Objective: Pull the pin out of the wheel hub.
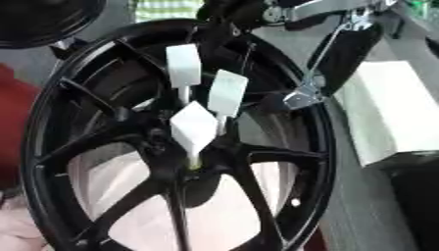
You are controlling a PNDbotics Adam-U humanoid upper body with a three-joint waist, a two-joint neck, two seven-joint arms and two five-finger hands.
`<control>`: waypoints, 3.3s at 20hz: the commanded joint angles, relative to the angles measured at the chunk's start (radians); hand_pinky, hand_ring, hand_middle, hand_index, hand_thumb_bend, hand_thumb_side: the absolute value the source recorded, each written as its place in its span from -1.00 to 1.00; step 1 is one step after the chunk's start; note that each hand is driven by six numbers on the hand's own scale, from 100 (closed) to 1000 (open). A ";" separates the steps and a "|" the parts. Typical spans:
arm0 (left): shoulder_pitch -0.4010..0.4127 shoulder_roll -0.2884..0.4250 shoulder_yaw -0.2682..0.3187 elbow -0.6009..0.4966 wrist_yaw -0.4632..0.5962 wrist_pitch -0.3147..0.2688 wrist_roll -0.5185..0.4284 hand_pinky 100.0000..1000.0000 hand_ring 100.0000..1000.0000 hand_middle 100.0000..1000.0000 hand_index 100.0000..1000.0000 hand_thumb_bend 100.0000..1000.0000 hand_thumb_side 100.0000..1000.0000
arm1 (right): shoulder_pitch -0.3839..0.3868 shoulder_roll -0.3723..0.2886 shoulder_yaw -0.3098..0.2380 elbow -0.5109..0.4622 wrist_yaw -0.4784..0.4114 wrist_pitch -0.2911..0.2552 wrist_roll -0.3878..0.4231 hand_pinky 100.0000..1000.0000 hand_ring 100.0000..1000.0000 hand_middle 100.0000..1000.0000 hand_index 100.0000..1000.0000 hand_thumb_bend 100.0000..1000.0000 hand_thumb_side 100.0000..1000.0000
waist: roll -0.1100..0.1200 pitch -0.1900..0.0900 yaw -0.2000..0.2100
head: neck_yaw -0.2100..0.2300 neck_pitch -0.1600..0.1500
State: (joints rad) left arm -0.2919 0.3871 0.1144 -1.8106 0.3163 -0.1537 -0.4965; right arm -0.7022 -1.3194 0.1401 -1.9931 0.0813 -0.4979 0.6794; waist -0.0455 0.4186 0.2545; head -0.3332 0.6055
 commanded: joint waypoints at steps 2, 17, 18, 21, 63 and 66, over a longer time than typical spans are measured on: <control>-0.002 0.019 0.004 -0.017 -0.006 -0.004 -0.004 0.01 0.04 -0.15 0.36 -1.00 0.49 | -0.036 -0.006 0.006 -0.007 0.007 -0.025 0.041 0.92 1.00 0.66 0.78 -0.40 -0.11 | 0.002 -0.004 0.003 | 0.049 -0.007; -0.004 0.014 0.005 -0.018 -0.012 -0.005 -0.004 0.01 0.04 -0.15 0.36 -1.00 0.51 | 0.068 -0.042 -0.027 -0.007 0.043 -0.054 -0.008 0.91 1.00 0.62 0.74 -0.42 -0.12 | 0.002 0.010 0.015 | 0.083 -0.045; -0.004 0.014 0.005 -0.018 -0.012 -0.005 -0.005 0.01 0.04 -0.15 0.36 -1.00 0.51 | 0.078 -0.045 -0.030 -0.007 0.046 -0.058 -0.017 0.91 1.00 0.61 0.73 -0.43 -0.13 | 0.002 0.011 0.016 | 0.082 -0.047; -0.005 0.012 0.004 -0.018 -0.014 -0.004 -0.007 0.01 0.04 -0.15 0.36 -1.00 0.52 | 0.098 -0.050 -0.034 -0.007 0.058 -0.063 -0.029 0.89 0.93 0.58 0.72 -0.42 -0.14 | 0.003 0.012 0.018 | 0.080 -0.049; -0.004 0.009 -0.004 -0.019 -0.040 0.002 -0.028 0.00 0.02 -0.15 0.36 -1.00 0.58 | 0.161 -0.051 -0.038 -0.007 0.206 -0.040 -0.266 0.85 0.82 0.47 0.60 -0.40 0.15 | -0.006 0.031 0.031 | 0.051 -0.082; -0.004 0.009 -0.003 -0.020 -0.041 0.001 -0.028 0.00 0.02 -0.15 0.36 -1.00 0.59 | 0.169 -0.052 -0.040 -0.007 0.213 -0.037 -0.274 0.86 0.82 0.47 0.60 -0.40 0.15 | -0.006 0.034 0.032 | 0.049 -0.085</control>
State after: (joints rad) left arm -0.2906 0.3849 0.1077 -1.8109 0.2774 -0.1512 -0.5207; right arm -0.5266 -1.3277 0.1175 -1.9931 0.2877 -0.5365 0.4129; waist -0.0455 0.4579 0.2861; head -0.2797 0.5347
